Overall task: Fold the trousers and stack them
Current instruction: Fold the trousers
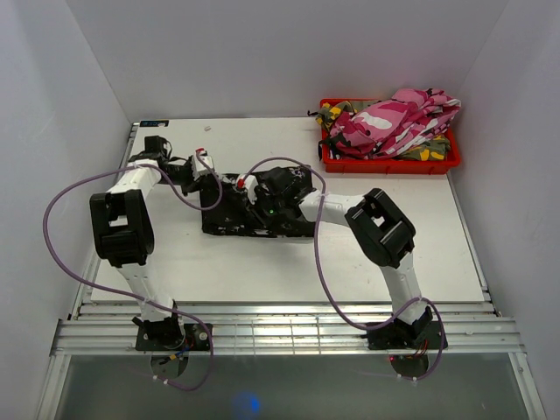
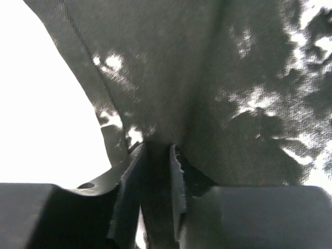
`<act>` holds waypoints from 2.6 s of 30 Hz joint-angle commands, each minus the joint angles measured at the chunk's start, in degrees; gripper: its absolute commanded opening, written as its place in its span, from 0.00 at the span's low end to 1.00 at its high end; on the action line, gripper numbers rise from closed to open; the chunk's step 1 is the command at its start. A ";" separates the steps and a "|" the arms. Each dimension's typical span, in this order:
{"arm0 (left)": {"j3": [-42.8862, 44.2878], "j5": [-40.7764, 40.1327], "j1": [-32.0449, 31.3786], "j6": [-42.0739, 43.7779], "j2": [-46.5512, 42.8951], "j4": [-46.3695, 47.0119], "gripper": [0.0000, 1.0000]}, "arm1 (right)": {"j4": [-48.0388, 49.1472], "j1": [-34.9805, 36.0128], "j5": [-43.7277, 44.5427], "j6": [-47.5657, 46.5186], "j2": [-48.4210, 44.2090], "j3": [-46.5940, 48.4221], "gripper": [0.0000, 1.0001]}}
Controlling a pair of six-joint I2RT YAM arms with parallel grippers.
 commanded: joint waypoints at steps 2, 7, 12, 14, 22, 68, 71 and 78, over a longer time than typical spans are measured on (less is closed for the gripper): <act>6.34 5.81 1.58 1.30 0.76 -11.16 0.00 | -0.58 0.30 1.82 -2.86 -5.06 -4.69 0.45; 4.06 6.78 1.14 -1.60 0.58 -13.72 0.00 | 4.99 1.18 1.99 0.57 -12.02 -4.97 0.60; 1.95 7.05 1.14 -5.02 0.67 -12.85 0.00 | 5.78 5.38 6.10 5.39 -10.27 1.61 0.71; 2.38 7.05 1.23 -7.39 1.46 -12.67 0.00 | 6.49 6.89 8.22 7.85 -8.34 3.55 0.70; 5.02 8.80 1.14 -16.28 4.19 -10.91 0.00 | 7.64 13.39 16.75 13.06 -3.24 9.97 0.74; -1.27 8.19 12.22 -11.80 -8.79 -4.58 0.72 | 2.19 12.78 25.02 11.28 -3.32 -0.05 0.08; -5.25 10.12 11.95 -11.27 -11.71 -5.46 0.79 | 1.75 12.26 23.01 12.96 -3.58 0.83 0.08; -11.15 7.31 8.79 -14.77 -13.48 -2.75 0.77 | 0.87 11.20 19.84 16.83 -4.81 1.72 0.08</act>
